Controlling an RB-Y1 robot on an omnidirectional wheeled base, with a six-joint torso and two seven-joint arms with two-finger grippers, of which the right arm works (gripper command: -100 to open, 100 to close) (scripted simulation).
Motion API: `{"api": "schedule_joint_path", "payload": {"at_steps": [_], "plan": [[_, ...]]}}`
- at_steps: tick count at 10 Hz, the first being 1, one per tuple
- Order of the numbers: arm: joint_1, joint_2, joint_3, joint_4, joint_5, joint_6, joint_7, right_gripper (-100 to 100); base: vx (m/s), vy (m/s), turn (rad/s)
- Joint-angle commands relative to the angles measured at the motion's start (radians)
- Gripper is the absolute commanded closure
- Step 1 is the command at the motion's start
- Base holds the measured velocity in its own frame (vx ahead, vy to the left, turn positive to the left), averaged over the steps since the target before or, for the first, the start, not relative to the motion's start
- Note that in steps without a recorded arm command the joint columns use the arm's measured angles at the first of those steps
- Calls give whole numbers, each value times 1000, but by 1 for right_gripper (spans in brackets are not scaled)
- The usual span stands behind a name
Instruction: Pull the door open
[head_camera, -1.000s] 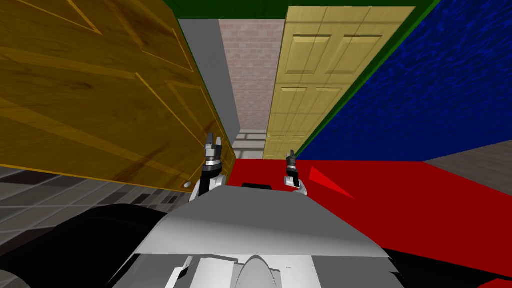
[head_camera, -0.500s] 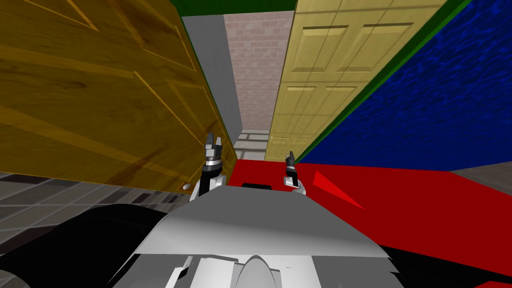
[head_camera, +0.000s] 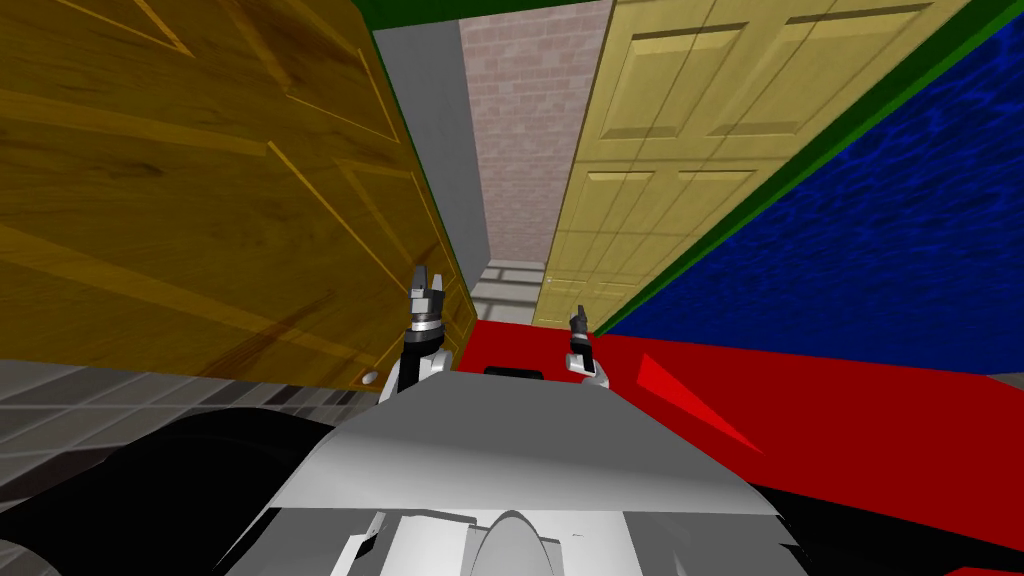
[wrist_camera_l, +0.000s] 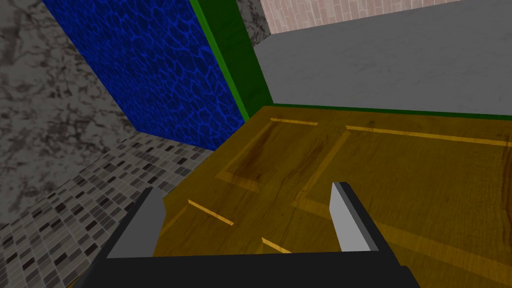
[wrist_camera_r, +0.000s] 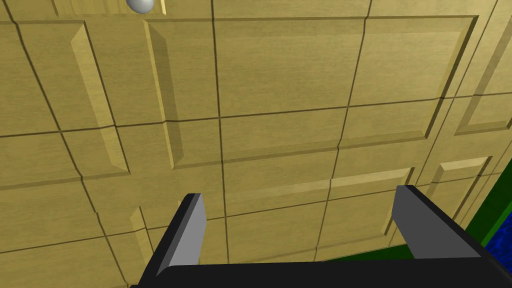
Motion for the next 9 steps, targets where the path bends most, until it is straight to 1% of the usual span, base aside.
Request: {"api": "schedule_joint_path", "payload": {"at_steps": [1, 9], "plan": [[-16, -4, -4, 44, -6, -6, -2, -100, 108, -12, 108], [-86, -7, -20, 232, -31, -31, 1, -100, 99, -16, 100]]}}
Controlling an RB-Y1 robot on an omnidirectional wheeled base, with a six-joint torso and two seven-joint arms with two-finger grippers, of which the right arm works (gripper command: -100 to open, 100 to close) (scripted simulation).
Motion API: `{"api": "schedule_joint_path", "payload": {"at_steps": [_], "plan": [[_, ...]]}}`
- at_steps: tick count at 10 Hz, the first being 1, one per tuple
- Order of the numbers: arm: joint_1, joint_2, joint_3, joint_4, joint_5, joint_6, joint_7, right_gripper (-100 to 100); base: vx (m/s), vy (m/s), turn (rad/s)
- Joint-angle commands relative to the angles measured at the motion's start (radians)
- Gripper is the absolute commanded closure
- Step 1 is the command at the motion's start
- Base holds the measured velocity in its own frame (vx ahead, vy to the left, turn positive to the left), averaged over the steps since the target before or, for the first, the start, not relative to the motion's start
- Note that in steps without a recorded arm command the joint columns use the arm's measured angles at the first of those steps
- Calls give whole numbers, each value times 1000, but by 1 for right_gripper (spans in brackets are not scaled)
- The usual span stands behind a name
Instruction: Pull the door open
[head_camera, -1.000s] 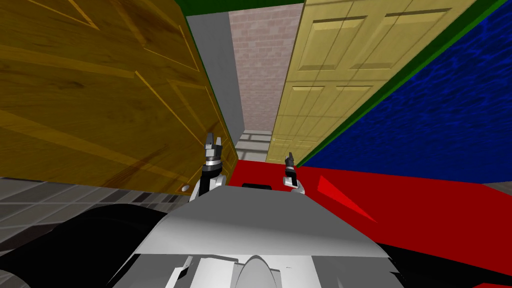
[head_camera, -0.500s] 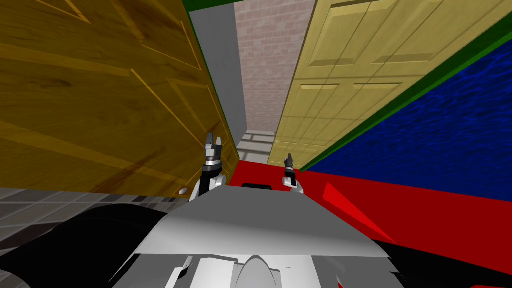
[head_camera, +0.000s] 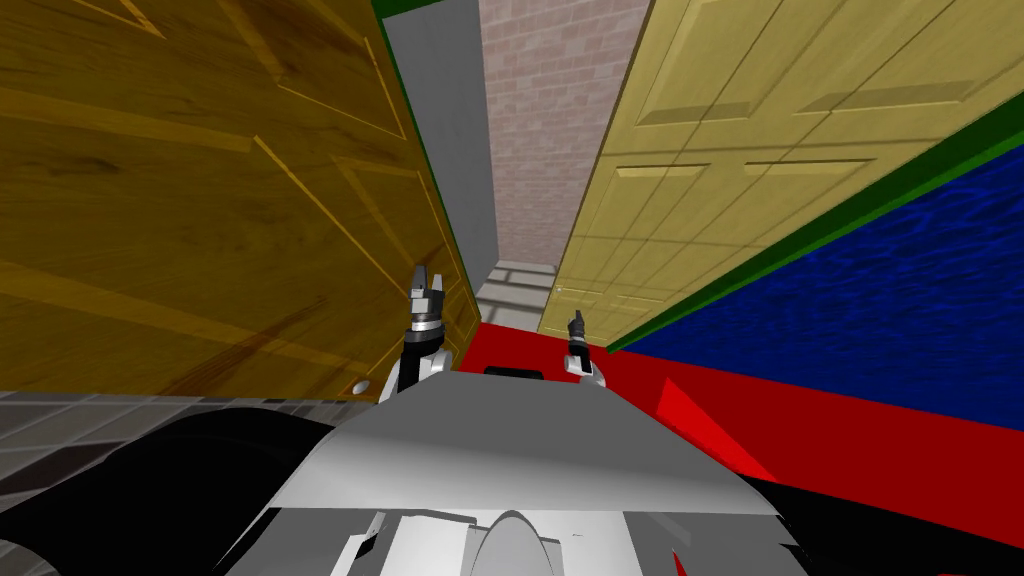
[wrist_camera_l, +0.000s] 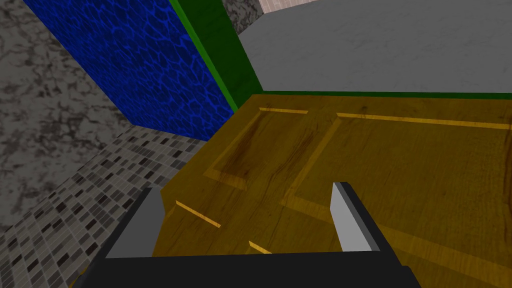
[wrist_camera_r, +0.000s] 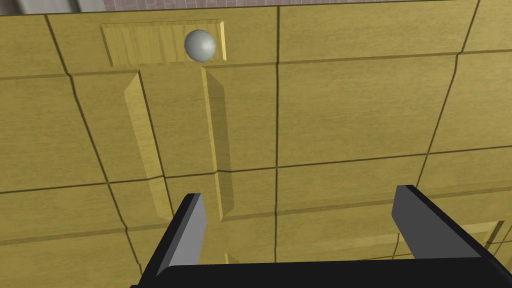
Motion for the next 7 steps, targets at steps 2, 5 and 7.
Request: {"api": "schedule_joint_path", "payload": {"at_steps": [2, 5, 7], "plan": [[-23, -1, -5, 58, -7, -8, 1, -100, 90, -22, 84], [-44, -2, -10, 114, -15, -15, 2, -100, 80, -26, 81], [-63, -2, -14, 163, -21, -21, 3, -100, 78, -26, 85]]}}
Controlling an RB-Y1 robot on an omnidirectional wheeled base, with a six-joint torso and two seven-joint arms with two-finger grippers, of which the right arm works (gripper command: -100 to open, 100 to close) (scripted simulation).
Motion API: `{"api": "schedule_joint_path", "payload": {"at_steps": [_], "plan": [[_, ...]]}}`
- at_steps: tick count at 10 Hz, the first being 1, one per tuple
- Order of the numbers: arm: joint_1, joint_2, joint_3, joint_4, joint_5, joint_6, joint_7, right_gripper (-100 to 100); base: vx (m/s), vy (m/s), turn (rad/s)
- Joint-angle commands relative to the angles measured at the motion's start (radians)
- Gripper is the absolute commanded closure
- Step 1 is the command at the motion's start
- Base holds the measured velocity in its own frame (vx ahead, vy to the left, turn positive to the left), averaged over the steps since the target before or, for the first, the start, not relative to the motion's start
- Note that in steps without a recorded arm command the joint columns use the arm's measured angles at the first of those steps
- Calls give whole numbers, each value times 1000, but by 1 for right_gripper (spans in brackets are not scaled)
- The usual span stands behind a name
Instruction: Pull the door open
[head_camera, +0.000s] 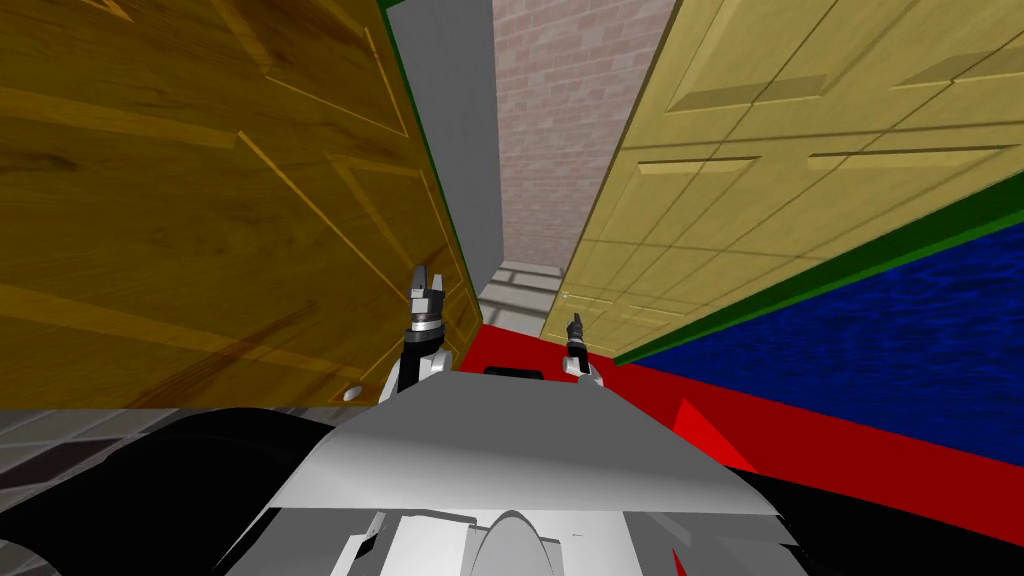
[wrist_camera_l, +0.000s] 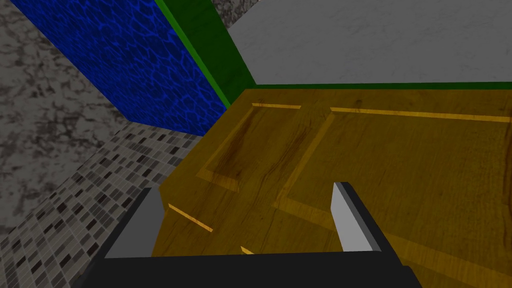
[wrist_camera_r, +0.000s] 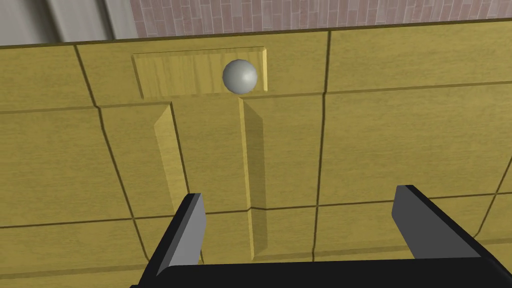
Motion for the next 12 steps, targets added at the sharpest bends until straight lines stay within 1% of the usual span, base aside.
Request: {"api": "schedule_joint_path", "payload": {"at_steps": [1, 4, 5, 6, 7, 8, 10, 11, 12], "plan": [[-12, 2, -4, 31, -6, 3, 3, -100, 134, -29, 133], [-29, 2, -8, 76, -12, -3, 3, -100, 94, -36, 64], [-38, 3, -10, 100, -15, -6, 4, -100, 77, -32, 79], [-38, 1, -9, 96, -13, -9, 3, -100, 38, -16, 20], [-33, -11, -13, 103, -17, -14, -8, -100, 98, -3, 70], [-31, -16, -15, 104, -18, -16, -12, -100, 146, 2, 68], [-19, -40, -22, 112, -25, -24, -32, -100, 193, 4, 101], [-16, -46, -24, 114, -26, -26, -38, -100, 183, 1, 69], [-6, -65, -30, 120, -31, -33, -54, -100, 192, -10, 113]]}}
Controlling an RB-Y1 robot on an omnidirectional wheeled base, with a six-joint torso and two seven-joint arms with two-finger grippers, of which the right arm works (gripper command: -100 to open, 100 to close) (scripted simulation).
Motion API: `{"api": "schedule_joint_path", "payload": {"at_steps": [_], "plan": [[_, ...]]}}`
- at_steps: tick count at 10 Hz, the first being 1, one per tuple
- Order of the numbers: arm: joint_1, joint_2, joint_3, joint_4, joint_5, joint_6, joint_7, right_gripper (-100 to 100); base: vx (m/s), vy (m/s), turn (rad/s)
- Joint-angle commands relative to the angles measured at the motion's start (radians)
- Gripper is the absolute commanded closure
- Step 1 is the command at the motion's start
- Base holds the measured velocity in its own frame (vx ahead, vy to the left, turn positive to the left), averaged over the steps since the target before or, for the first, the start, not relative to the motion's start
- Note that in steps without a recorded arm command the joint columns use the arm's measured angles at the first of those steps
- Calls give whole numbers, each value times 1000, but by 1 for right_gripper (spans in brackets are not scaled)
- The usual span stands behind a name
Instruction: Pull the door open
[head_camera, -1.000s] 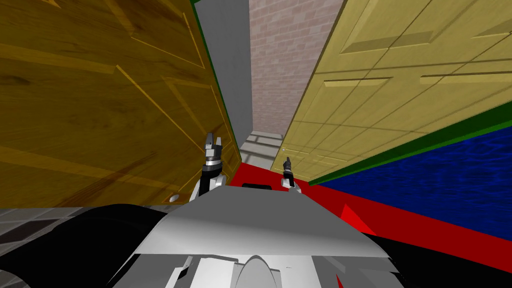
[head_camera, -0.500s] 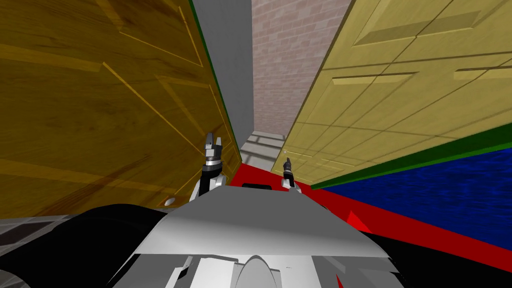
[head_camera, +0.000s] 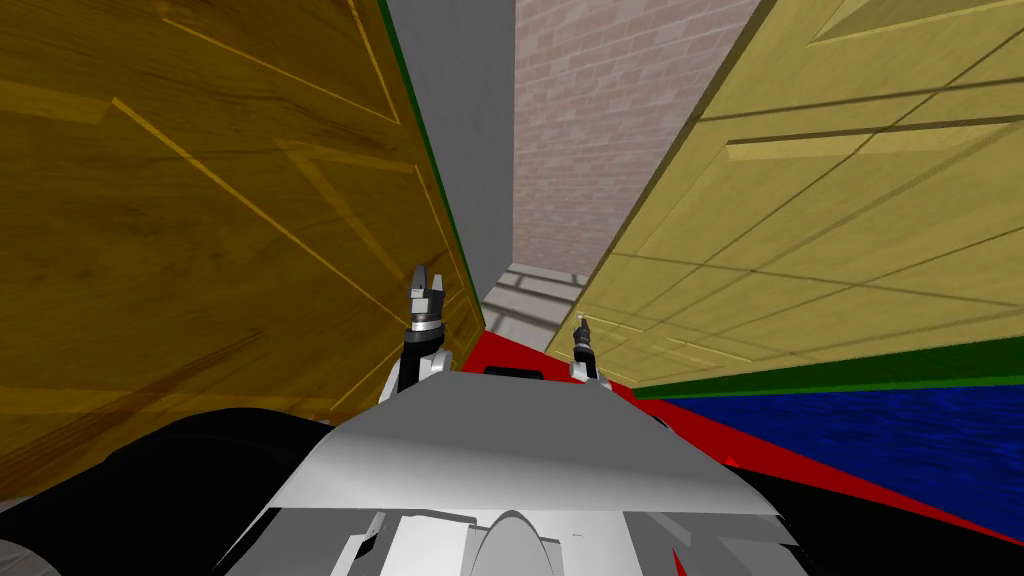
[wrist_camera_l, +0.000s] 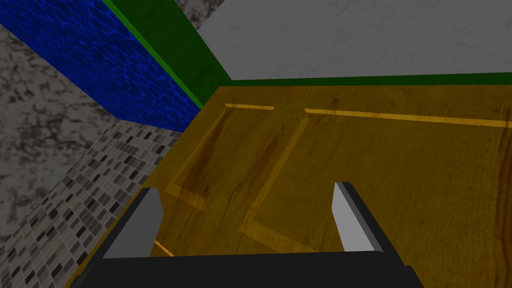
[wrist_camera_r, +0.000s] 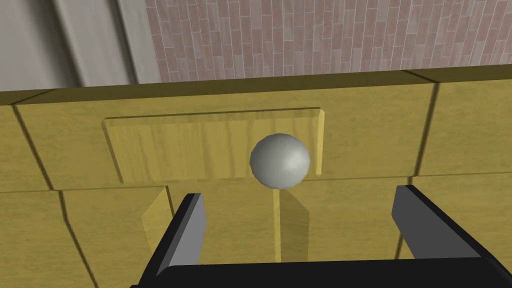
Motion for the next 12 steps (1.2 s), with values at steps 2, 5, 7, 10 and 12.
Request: {"api": "schedule_joint_path", "payload": {"at_steps": [2, 5, 7, 10, 12], "plan": [[22, -29, -10, 1, -8, -10, -27, -100, 206, -27, 87], [26, -30, -10, -1, -8, -10, -28, 100, 88, -5, 22], [26, -30, -10, -1, -8, -10, -28, 100, -27, 0, 14], [26, -30, -10, -1, -8, -10, -28, 100, 0, 0, 0], [30, -37, 8, -2, 2, -12, -46, 100, -156, -19, 89]]}}
